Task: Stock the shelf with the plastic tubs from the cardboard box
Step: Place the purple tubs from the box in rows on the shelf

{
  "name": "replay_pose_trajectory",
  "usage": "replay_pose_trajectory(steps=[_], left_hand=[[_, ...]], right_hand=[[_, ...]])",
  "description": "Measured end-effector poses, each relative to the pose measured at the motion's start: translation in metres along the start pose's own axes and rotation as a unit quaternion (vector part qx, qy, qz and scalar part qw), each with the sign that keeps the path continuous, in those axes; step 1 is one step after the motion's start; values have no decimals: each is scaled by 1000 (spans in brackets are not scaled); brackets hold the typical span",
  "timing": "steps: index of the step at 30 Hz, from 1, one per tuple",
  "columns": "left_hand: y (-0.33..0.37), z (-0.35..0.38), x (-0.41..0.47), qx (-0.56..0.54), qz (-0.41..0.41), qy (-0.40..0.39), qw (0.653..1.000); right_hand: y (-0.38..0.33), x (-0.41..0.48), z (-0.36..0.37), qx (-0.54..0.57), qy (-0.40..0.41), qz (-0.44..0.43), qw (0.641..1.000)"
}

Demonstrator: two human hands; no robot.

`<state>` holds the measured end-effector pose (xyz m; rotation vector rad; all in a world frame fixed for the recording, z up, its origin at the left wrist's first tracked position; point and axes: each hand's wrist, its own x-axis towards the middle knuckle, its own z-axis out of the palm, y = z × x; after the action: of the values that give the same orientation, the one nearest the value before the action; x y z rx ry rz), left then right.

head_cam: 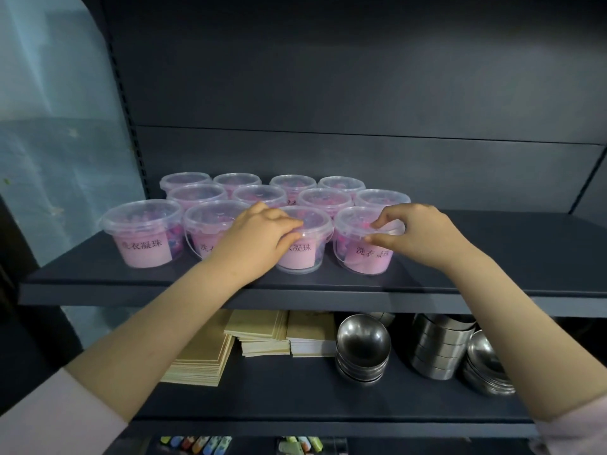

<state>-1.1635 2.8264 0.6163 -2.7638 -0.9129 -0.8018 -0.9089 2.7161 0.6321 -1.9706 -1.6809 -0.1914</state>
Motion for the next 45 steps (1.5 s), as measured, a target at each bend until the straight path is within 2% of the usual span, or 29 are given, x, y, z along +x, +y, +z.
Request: replay_pose_trajectory(steps=[7,11,15,20,25,29,32,38,45], left_hand=[[-2,-1,4,-10,-13,-9,1000],[-7,-2,8,-23,-24,-19,999],[-11,-9,13,-65,-29,-72,995],[-12,-6,19,-74,7,-65,995],[-17,-2,21,-55,-2,-62,997],[-16,-4,20,-66,-17,-103,992],[-11,-15,19,-81,-33,-120,989],[41,-57,26,-43,8,-22,999],[192,-64,0,-50,91,162,981]], right_hand=[[6,1,-10,64,-57,6,996],[-3,7,-2,23,-29,4,999],[-6,13,-14,24,-59,1,998],[-6,15,-10,30,-57,-30,997],[-9,22,-4,34,-66,-25,997],[-15,25,-5,9,-105,-20,994],[-21,15,-15,16,-93,-11,995],[-19,-35,-92,-49,-13,-12,999],[24,-186,-191,-142,158,54,976]])
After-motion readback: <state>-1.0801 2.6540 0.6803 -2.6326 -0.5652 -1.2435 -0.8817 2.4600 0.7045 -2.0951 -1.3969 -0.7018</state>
